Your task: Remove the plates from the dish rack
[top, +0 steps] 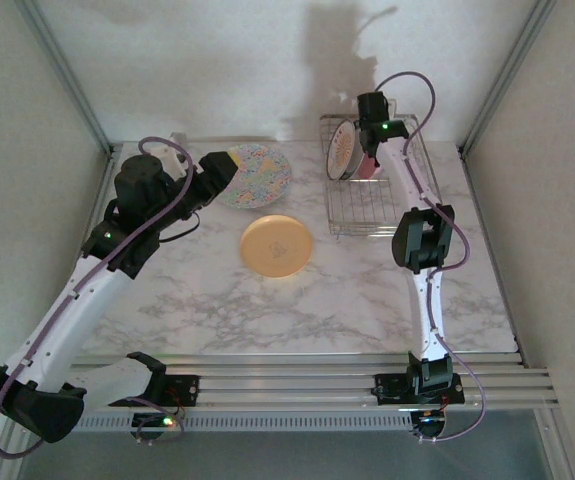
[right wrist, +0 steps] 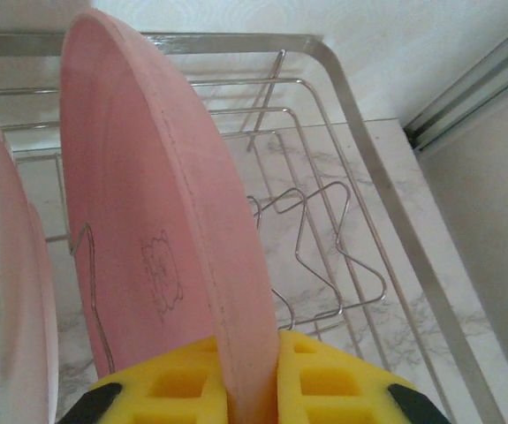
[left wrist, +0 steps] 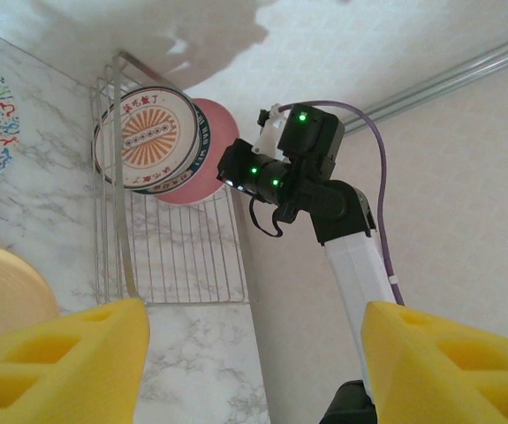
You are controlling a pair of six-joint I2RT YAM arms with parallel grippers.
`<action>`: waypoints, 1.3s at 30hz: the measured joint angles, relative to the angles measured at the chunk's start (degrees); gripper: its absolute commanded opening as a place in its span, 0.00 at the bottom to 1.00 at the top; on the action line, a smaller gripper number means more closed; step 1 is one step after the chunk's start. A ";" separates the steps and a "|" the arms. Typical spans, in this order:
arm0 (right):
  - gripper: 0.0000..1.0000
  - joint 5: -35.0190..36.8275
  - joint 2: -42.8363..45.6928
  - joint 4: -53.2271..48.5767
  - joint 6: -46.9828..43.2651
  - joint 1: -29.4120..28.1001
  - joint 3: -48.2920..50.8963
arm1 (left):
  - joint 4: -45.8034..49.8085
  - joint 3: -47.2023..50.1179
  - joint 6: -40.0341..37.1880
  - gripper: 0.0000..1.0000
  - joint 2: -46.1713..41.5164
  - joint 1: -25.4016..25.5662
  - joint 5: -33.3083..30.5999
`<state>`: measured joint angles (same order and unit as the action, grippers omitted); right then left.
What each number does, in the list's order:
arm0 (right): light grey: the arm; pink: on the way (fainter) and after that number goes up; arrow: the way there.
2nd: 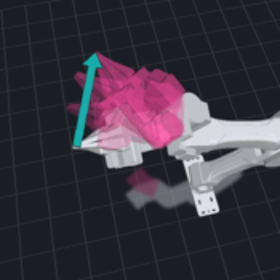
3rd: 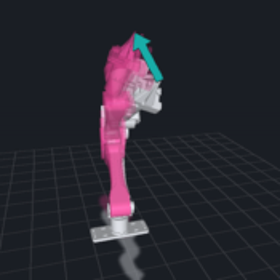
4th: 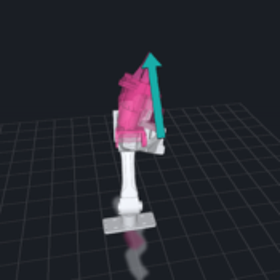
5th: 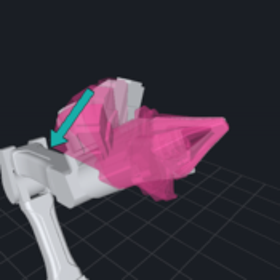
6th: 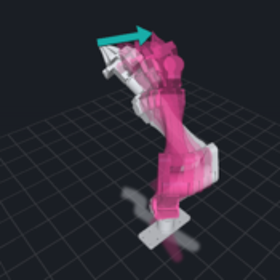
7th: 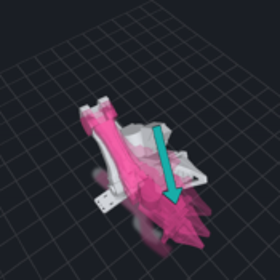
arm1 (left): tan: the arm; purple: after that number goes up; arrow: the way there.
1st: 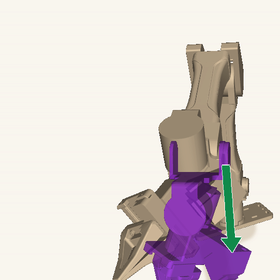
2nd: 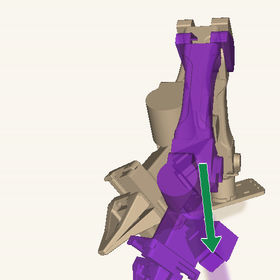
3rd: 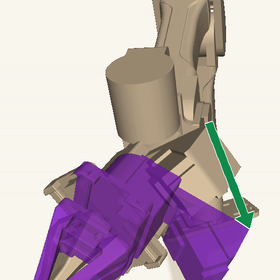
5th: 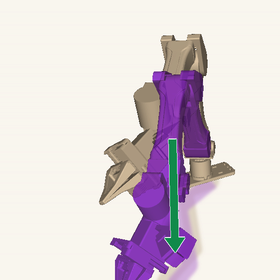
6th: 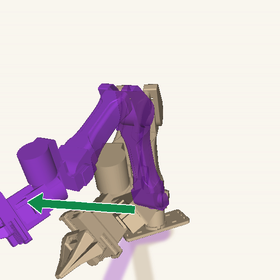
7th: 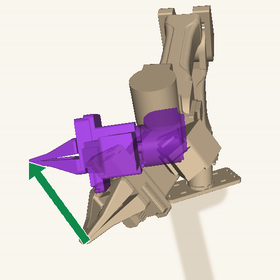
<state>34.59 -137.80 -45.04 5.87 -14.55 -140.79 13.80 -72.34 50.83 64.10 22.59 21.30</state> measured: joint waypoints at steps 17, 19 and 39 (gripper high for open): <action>0.00 12.44 1.40 0.11 -3.91 -2.54 0.02 | -1.42 0.02 0.02 0.65 0.02 -0.37 1.22; 0.00 13.16 2.40 0.26 -4.68 -2.54 0.50 | -1.79 0.04 0.04 0.65 0.02 -0.37 1.42; 0.00 14.78 16.70 2.01 -8.33 -0.52 5.38 | -10.43 0.35 1.79 0.64 5.22 -0.28 4.52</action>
<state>49.36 -121.10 -43.03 -2.46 -15.07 -135.41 3.38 -71.99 52.62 69.32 22.31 25.82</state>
